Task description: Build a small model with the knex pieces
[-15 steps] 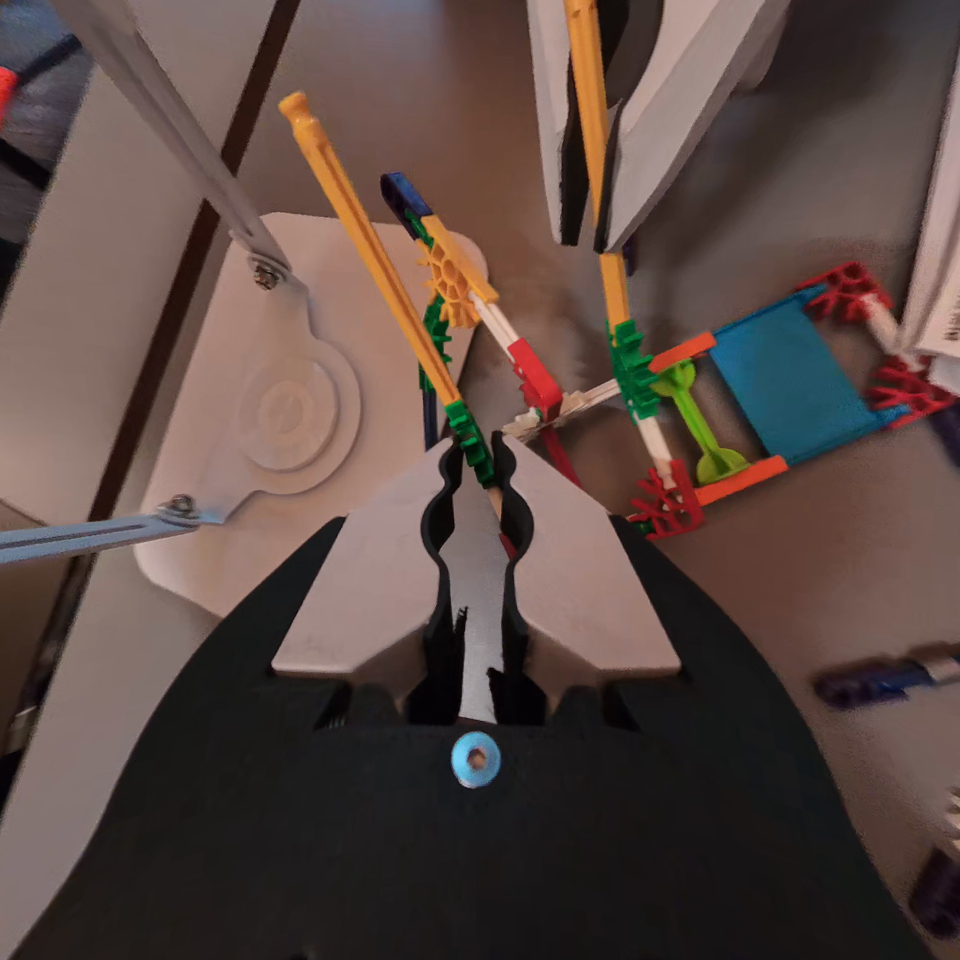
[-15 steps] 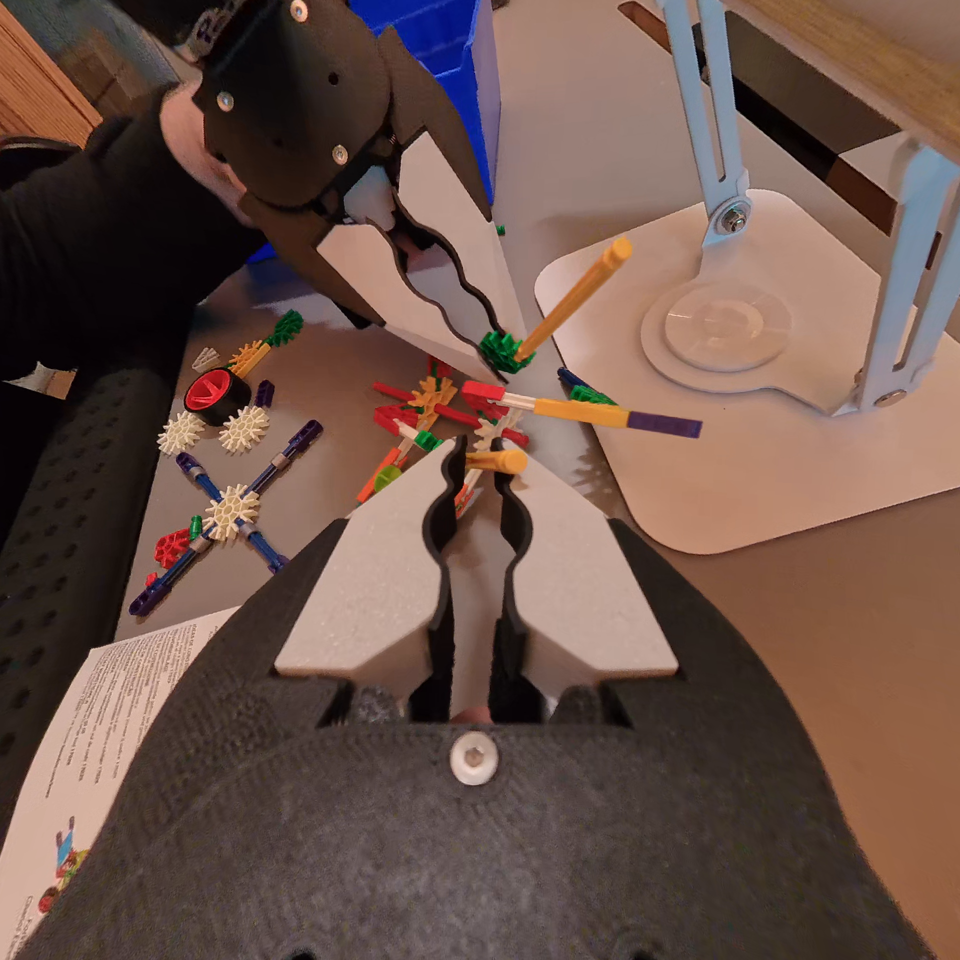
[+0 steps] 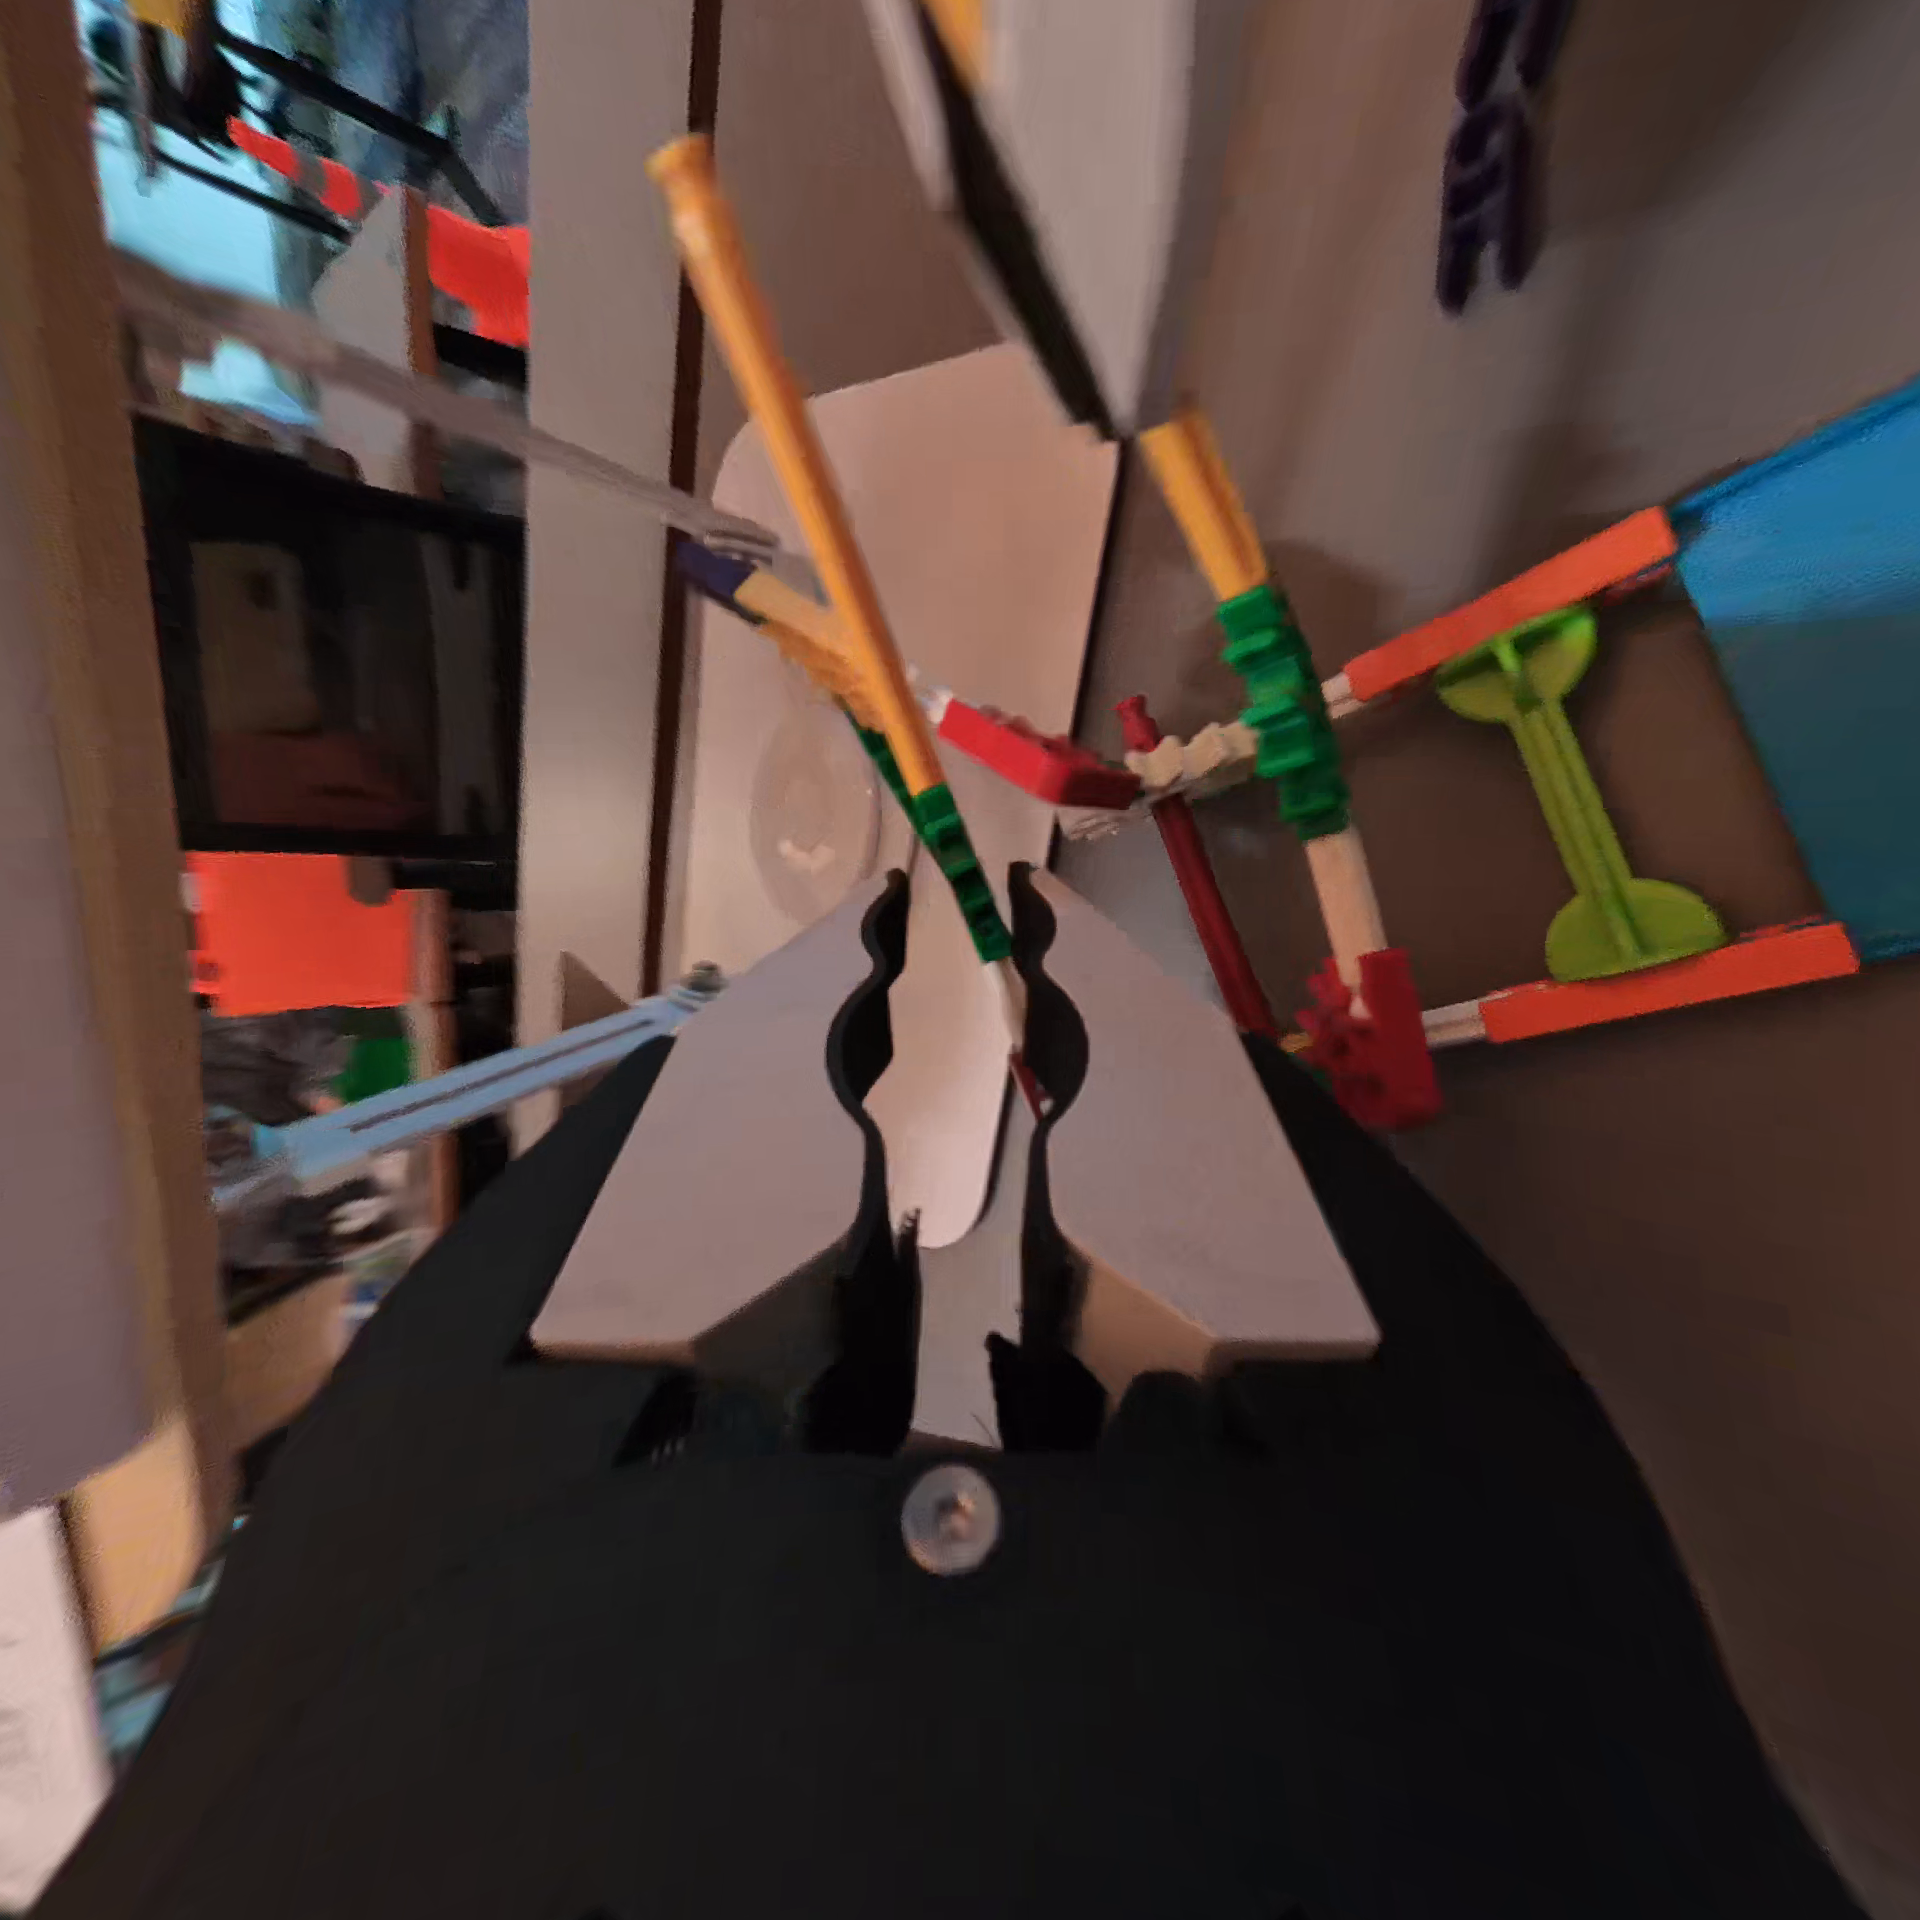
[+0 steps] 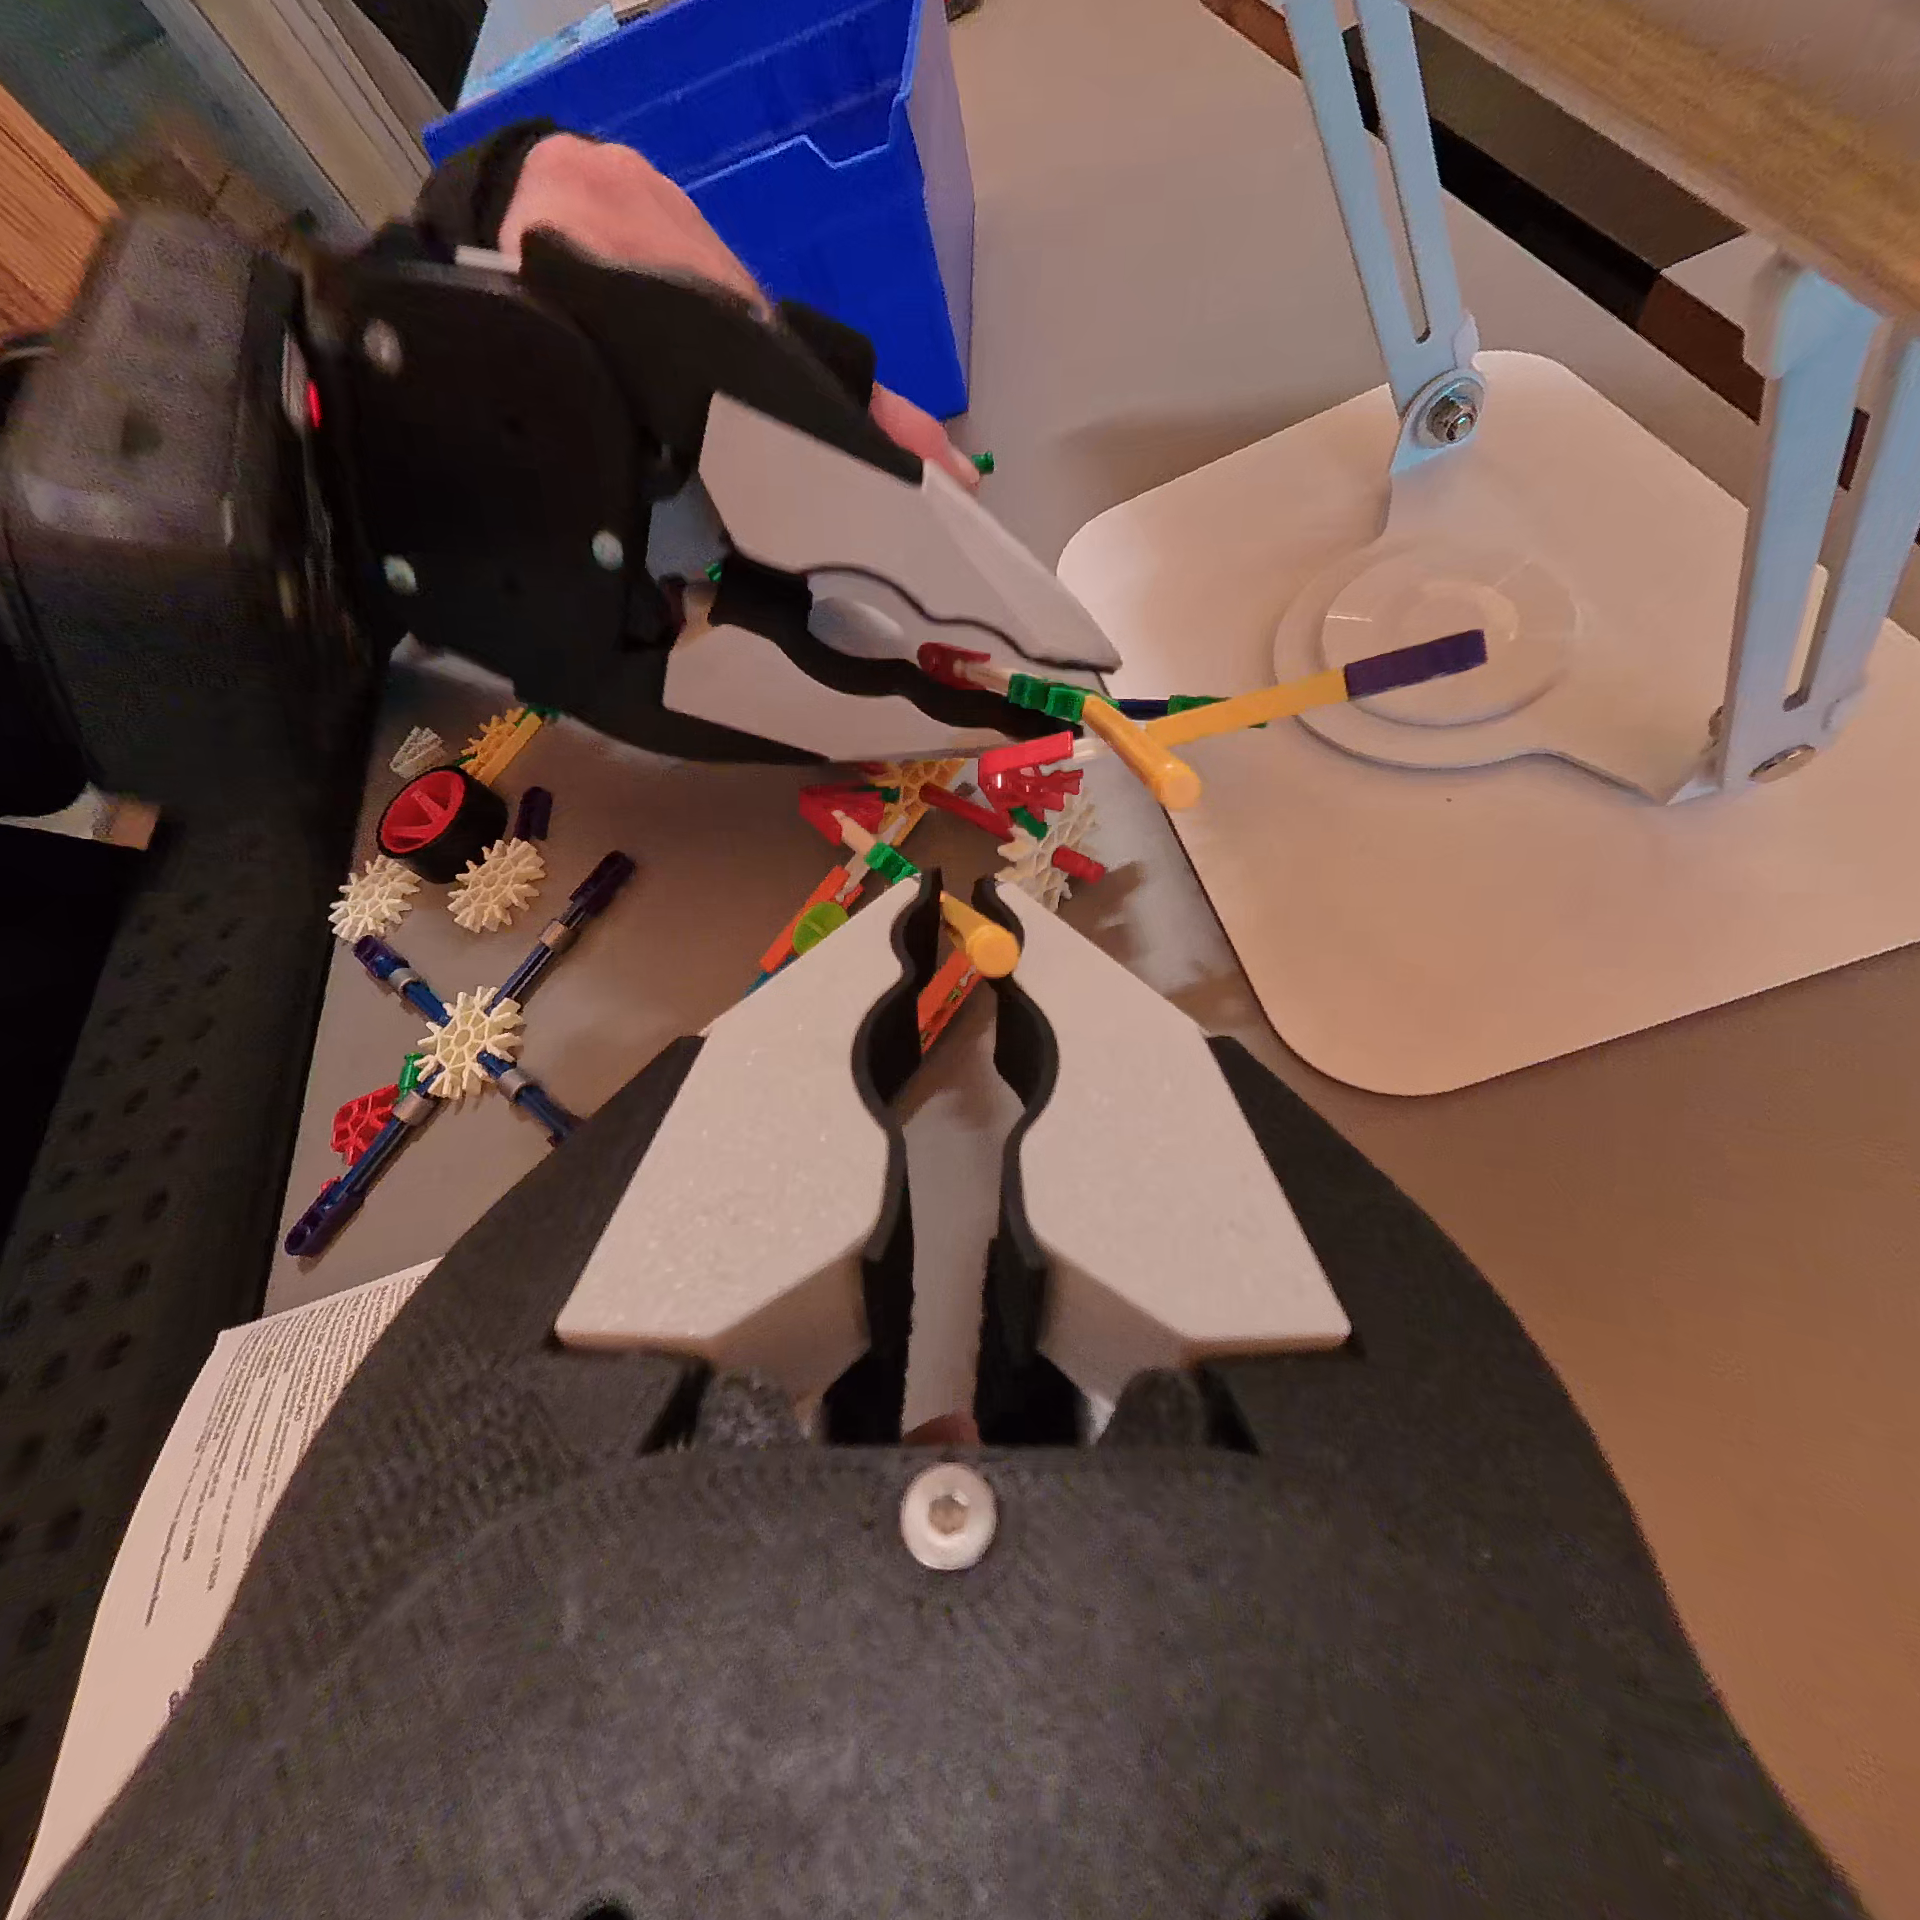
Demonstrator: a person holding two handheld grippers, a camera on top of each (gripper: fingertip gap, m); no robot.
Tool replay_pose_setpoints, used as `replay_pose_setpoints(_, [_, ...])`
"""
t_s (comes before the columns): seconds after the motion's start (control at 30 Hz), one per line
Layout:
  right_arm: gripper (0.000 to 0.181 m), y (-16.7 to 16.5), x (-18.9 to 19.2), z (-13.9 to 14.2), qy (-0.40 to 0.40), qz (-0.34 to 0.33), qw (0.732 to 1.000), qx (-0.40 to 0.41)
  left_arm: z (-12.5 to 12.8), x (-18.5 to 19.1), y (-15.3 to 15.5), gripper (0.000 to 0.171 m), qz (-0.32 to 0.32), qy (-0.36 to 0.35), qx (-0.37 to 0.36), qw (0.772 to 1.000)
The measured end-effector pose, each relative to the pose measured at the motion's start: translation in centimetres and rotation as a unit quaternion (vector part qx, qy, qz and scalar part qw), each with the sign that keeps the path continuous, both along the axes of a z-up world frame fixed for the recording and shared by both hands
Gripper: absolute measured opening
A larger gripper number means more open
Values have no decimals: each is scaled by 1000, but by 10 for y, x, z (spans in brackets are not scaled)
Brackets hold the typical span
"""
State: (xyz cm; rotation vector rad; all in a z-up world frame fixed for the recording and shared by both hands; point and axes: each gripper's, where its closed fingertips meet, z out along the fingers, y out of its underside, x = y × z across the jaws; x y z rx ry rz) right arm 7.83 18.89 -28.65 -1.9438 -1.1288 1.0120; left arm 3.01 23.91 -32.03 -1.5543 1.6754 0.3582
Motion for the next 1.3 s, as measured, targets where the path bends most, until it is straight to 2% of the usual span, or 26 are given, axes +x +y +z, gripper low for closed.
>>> replay_pose_setpoints(0.1, [5,0,1,1,2,3,1000,5,-2,-4,-4,28,12,-76,-114,990])
replay_pose_setpoints(0.23, [14,1,2,4,8,2,1000,7,-4,1,-9,28,14,-211,-269,940])
replay_pose_setpoints(0.33, [25,4,3,8,18,-4,1000,9,2,7,-14,24,-5,-263,-320,910])
replay_pose_setpoints(0.53, [19,1,3,7,18,4,1000,8,7,13,-23,30,-18,-332,-427,841])
replay_pose_setpoints(0.67, [21,0,3,5,14,7,1000,7,11,16,-24,32,-23,-361,-458,812])
replay_pose_setpoints(0.8, [20,1,3,5,16,7,1000,8,11,17,-24,31,-21,-371,-471,800])
replay_pose_setpoints(1.0, [20,-1,2,3,11,13,1000,7,5,22,-27,22,-25,-365,-472,802])
replay_pose_setpoints(1.3, [20,0,4,3,2,14,1000,17,4,24,-27,22,-28,-366,-470,803])
